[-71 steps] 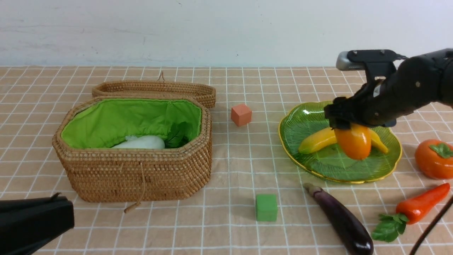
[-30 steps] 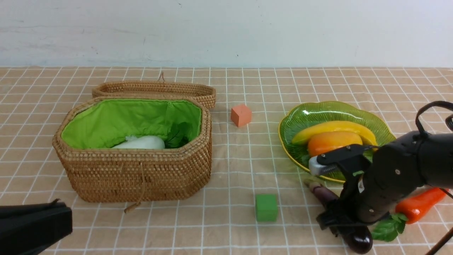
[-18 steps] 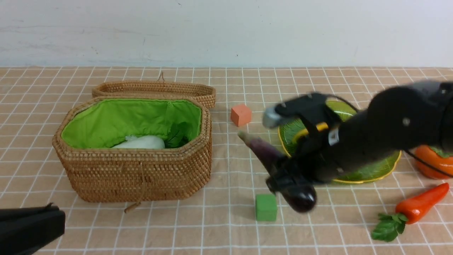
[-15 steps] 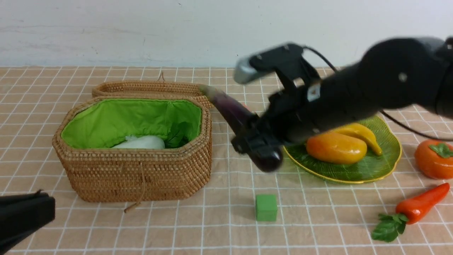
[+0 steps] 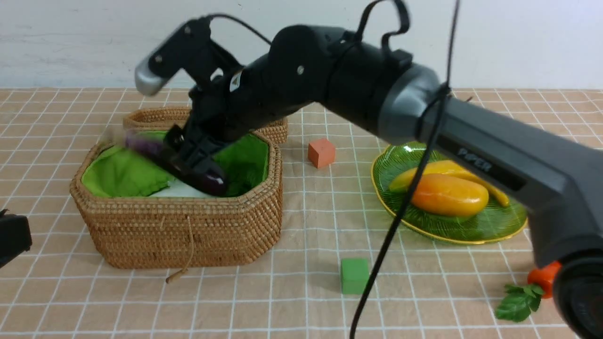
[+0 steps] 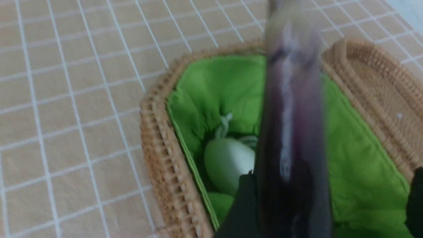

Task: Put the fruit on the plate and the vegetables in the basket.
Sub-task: Grab an eggplant with your right arm and place it in the basket on the left, then use the right arm to grab a carrot and put it into the left basket

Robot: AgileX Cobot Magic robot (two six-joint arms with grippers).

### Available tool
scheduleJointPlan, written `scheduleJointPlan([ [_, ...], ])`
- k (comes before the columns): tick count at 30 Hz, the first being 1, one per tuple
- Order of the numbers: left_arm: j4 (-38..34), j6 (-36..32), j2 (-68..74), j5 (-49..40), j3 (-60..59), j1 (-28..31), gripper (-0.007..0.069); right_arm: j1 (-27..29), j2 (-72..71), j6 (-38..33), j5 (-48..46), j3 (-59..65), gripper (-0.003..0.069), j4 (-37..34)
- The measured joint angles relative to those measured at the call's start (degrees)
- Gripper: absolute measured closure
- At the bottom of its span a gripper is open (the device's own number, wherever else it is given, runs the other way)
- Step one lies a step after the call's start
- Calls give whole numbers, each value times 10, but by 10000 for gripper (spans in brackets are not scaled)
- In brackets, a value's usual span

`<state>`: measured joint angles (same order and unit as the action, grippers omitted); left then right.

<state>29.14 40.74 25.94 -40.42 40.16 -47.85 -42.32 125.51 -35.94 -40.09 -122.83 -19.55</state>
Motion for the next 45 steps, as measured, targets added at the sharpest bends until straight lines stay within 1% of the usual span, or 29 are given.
scheduleJointPlan([
  [1,1,-3,0,0,0,0,618,0,0,20,-27,-9,-11,24],
  [3,0,-4,0,0,0,0,617,0,-11,54,-59,-19,-8,44],
  [6,-1,-14,0,2,0,0,617,0,-54,131,-146,-26,43,86],
  [7,-7,-26,0,4,0,0,617,0,-80,172,-192,-28,88,110],
  [9,-26,-53,0,9,0,0,617,0,-114,226,-257,-32,181,147],
  [12,-87,-116,0,30,0,0,617,0,-181,287,-309,-24,378,222],
  [13,-91,-121,0,30,0,0,617,0,-186,290,-311,-22,378,226],
  [14,-127,-166,0,38,0,0,617,0,-217,318,-314,-2,497,254],
  [15,-144,-186,0,41,0,0,617,1,-241,339,-315,18,557,267],
  [17,-185,-230,0,46,0,0,617,10,-304,396,-315,81,645,285],
  [19,-212,-268,0,48,0,0,615,28,-357,446,-314,150,671,298],
  [20,-230,-289,0,49,0,0,613,57,-402,491,-314,220,673,310],
  [21,-234,-295,0,49,0,0,613,62,-408,498,-314,230,672,312],
  [22,-250,-316,0,49,0,0,613,107,-453,546,-314,315,664,324],
  [24,-257,-327,0,49,0,0,611,147,-480,578,-314,380,649,330],
  [25,-263,-335,0,49,0,0,610,197,-500,614,-315,461,613,332],
  [26,-264,-336,0,49,0,0,610,226,-507,628,-311,488,594,330],
  [28,-266,-339,0,49,0,0,609,305,-511,677,-273,575,486,302],
  [29,-266,-340,0,49,0,0,610,350,-504,685,-233,606,418,271],
  [30,-266,-340,0,49,0,0,610,355,-502,685,-226,610,406,266],
  [31,-266,-340,0,49,0,0,610,376,-495,683,-200,626,358,247],
  [32,-267,-341,0,49,0,0,610,407,-475,663,-149,649,251,206],
  [33,-267,-341,0,49,0,0,610,416,-465,656,-130,652,229,190],
  [34,-267,-342,0,51,0,0,610,428,-441,626,-88,659,149,159],
  [35,-267,-342,0,51,0,0,610,430,-434,622,-83,659,140,152],
  [37,-267,-342,0,52,0,0,609,433,-392,588,-37,660,61,124],
  [38,-268,-342,0,51,0,0,608,433,-372,582,-25,658,44,119],
  [41,-270,-342,0,51,-1,0,608,433,-333,575,-17,651,34,117],
  [45,-272,-342,0,49,-1,0,606,434,-267,577,-18,640,78,121],
])
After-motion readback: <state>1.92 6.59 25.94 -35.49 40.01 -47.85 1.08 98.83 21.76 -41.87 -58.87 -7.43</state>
